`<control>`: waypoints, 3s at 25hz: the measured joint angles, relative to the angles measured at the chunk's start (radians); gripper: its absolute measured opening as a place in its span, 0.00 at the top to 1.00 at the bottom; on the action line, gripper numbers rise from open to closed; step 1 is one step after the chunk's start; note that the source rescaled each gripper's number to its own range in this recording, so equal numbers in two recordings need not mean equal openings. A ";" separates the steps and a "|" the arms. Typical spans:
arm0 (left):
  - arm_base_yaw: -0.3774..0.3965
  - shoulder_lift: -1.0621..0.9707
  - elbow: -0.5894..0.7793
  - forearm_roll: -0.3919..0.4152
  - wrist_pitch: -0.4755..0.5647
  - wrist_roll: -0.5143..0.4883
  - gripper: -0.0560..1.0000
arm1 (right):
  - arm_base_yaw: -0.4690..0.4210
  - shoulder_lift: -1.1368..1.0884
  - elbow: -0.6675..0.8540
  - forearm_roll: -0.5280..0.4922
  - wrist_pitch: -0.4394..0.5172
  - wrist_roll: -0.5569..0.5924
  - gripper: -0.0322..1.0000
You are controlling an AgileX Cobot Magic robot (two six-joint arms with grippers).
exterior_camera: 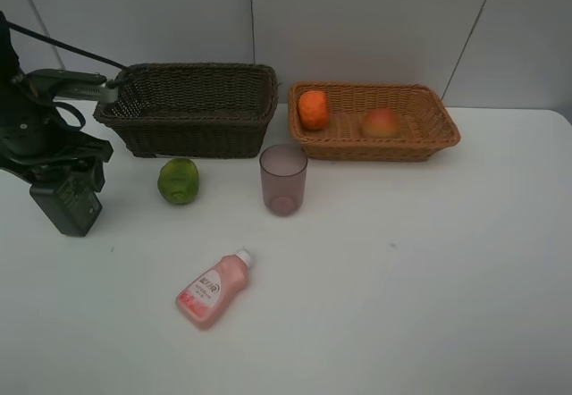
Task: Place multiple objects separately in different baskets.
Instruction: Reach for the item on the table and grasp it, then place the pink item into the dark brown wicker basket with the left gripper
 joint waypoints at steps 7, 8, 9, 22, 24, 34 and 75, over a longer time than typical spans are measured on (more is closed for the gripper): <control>0.000 0.031 0.000 -0.003 -0.007 0.000 0.10 | 0.000 0.000 0.000 0.000 0.000 0.000 0.03; 0.000 0.033 0.000 -0.003 -0.009 0.000 0.17 | 0.000 0.000 0.000 0.000 0.000 0.000 0.03; 0.000 0.034 0.000 -0.003 -0.013 0.000 0.26 | 0.000 0.000 0.000 0.000 0.000 0.000 0.03; 0.000 0.034 0.000 -0.003 -0.033 0.000 0.43 | 0.000 0.000 0.000 0.000 0.000 0.000 0.03; 0.000 0.034 0.000 -0.003 -0.034 0.000 0.43 | 0.000 0.000 0.000 0.000 0.000 0.000 0.03; 0.000 0.033 -0.040 -0.033 0.027 -0.003 0.43 | 0.000 0.000 0.000 0.000 0.000 0.001 0.03; -0.236 0.403 -0.697 -0.078 -0.135 0.086 0.43 | 0.000 0.000 0.000 0.000 0.000 0.002 0.03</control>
